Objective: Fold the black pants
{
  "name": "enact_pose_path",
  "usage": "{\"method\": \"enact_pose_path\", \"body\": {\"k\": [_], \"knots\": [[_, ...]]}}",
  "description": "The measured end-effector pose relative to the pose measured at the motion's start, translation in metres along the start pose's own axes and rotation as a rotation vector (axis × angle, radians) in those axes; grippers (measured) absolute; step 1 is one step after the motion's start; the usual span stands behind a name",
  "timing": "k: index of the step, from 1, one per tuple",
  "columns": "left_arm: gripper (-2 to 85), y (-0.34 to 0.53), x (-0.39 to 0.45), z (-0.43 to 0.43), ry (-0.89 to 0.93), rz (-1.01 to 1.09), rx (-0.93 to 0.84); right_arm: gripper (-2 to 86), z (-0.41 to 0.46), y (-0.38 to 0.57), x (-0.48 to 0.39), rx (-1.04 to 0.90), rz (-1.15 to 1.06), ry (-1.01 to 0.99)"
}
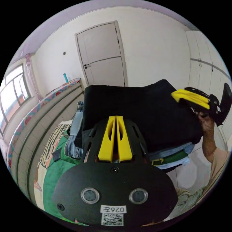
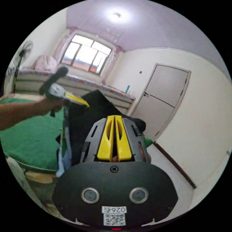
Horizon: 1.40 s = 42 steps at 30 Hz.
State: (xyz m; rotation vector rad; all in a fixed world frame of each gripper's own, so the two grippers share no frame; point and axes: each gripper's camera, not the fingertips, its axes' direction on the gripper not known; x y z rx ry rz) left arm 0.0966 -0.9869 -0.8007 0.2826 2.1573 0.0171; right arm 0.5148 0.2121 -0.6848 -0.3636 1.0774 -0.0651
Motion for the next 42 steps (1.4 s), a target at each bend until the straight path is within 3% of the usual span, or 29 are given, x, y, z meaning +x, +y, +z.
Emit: {"method": "enact_pose_path", "body": {"k": [4, 8, 14, 19, 22, 26, 29, 42], "knots": [[-1.0, -0.025, 0.023, 0.038, -0.102, 0.113, -0.094, -1.3, 0.035, 0.002, 0.015, -0.017, 0.079, -0.062], [-1.0, -0.032, 0.036, 0.056, -0.127, 0.071, -0.083, -1.1, 0.039, -0.011, 0.032, -0.080, 0.116, -0.145], [-1.0, -0.009, 0.046, 0.067, -0.121, 0.134, 0.068, -0.9, 0.014, 0.031, 0.009, 0.171, 0.160, -0.009], [-1.0, -0.026, 0.030, 0.087, -0.183, 0.194, 0.013, -0.9, 0.024, -0.001, 0.014, 0.156, 0.222, -0.014], [-1.0, -0.029, -0.002, 0.098, -0.147, 0.055, 0.005, -0.9, 0.049, -0.041, 0.016, 0.045, 0.179, -0.054], [-1.0, 0.004, -0.020, 0.082, -0.026, -0.019, 0.147, -0.9, 0.033, -0.041, -0.005, 0.072, 0.114, 0.000], [-1.0, 0.021, -0.021, 0.069, -0.031, -0.044, 0.205, -0.9, 0.028, -0.039, -0.014, 0.096, 0.110, 0.017], [-1.0, 0.061, -0.035, -0.065, -0.082, -0.009, 0.078, -1.3, -0.067, -0.080, -0.022, 0.144, 0.109, -0.026]]}}
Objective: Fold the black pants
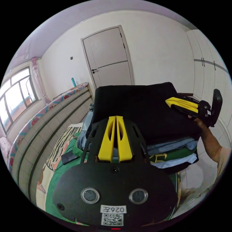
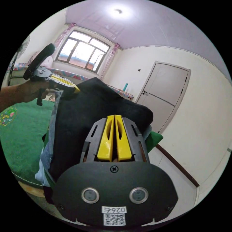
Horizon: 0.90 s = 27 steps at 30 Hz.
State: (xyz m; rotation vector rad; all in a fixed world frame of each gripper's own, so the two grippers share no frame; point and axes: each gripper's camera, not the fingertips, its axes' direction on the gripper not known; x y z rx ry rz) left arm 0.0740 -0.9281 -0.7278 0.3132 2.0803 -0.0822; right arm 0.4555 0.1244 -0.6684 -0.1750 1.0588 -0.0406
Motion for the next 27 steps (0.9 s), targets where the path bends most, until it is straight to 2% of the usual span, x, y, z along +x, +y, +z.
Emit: {"method": "enact_pose_path", "body": {"k": [5, 7, 9, 12, 15, 17, 19, 25, 27], "knots": [[-1.0, 0.056, -0.042, -0.097, 0.174, -0.167, -0.017, -1.3, -0.037, -0.025, -0.013, -0.022, 0.040, 0.128], [-1.0, 0.086, -0.054, -0.138, 0.222, -0.202, -0.034, -1.2, -0.055, -0.033, -0.016, -0.027, 0.100, 0.066], [-1.0, 0.120, -0.064, -0.187, 0.240, -0.225, -0.062, -1.2, -0.086, -0.041, -0.031, 0.037, 0.167, -0.098], [-1.0, 0.186, -0.077, -0.284, 0.173, -0.282, -0.089, -1.0, -0.119, -0.059, -0.079, 0.083, 0.150, -0.224], [-1.0, 0.262, -0.084, -0.399, -0.024, -0.348, -0.139, -1.0, -0.147, -0.091, -0.143, 0.087, 0.055, -0.428], [-1.0, 0.331, -0.087, -0.501, -0.220, -0.465, -0.190, -1.0, -0.162, -0.117, -0.186, 0.073, 0.003, -0.562], [-0.9, 0.383, -0.087, -0.581, -0.343, -0.590, -0.222, -1.0, -0.178, -0.146, -0.232, 0.078, -0.050, -0.689], [0.2, 0.543, -0.035, -0.856, -0.787, -0.990, -0.133, -0.9, -0.242, -0.264, -0.411, 0.058, -0.317, -1.098], [5.8, 0.587, -0.008, -0.927, -0.929, -1.082, -0.083, -0.9, -0.271, -0.309, -0.485, 0.041, -0.394, -1.230]]}}
